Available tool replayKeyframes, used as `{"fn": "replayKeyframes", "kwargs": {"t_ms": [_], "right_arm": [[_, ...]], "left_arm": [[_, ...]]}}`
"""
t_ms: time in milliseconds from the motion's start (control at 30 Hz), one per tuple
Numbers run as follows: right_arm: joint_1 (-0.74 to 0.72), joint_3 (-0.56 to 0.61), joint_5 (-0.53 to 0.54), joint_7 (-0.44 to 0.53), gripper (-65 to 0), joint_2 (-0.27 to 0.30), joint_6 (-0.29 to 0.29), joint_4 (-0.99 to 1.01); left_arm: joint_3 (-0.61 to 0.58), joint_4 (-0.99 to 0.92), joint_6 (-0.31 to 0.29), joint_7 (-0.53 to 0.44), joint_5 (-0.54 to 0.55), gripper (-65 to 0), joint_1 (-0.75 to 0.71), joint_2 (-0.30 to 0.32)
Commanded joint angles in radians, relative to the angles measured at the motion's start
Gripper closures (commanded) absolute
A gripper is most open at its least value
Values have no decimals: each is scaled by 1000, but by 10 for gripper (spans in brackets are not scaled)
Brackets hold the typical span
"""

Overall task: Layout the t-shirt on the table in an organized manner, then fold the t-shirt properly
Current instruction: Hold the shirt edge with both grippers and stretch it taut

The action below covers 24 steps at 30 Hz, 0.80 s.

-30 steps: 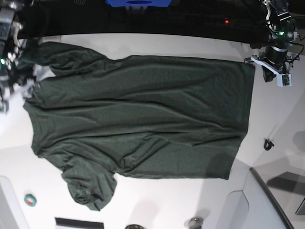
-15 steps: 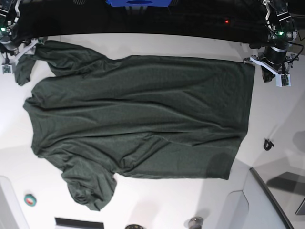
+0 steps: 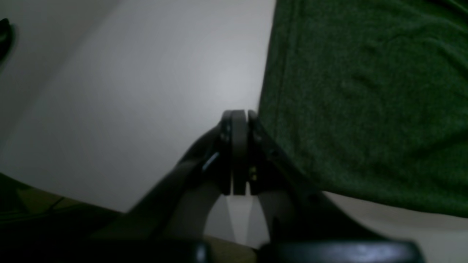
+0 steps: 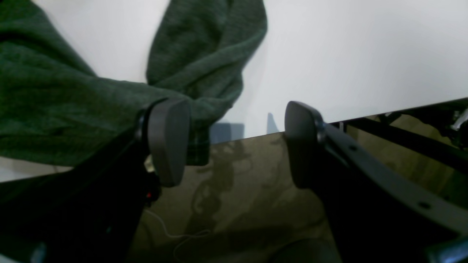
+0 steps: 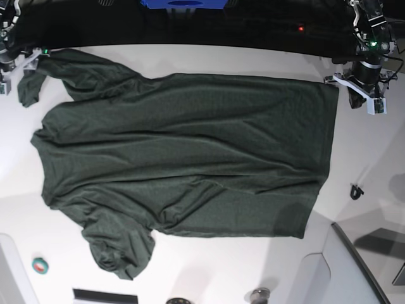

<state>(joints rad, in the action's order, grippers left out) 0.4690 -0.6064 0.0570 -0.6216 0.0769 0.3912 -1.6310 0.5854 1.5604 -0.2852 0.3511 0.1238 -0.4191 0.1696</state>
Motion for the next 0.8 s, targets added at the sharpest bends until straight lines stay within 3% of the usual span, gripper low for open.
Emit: {"fn": "replayKeyframes", "kwargs": {"t_ms": [0, 500, 767], "right_arm": [[6, -25, 5, 13, -377, 11, 5, -18], [14, -33, 5, -37, -377, 10, 7, 19], [-2, 52, 5, -36, -377, 11, 7, 77]], "left_arm": [[5, 15, 7, -20, 4, 0, -4, 14], [2, -35, 7, -20, 4, 0, 6, 15], [6, -35, 7, -20, 4, 0, 6, 15]]}}
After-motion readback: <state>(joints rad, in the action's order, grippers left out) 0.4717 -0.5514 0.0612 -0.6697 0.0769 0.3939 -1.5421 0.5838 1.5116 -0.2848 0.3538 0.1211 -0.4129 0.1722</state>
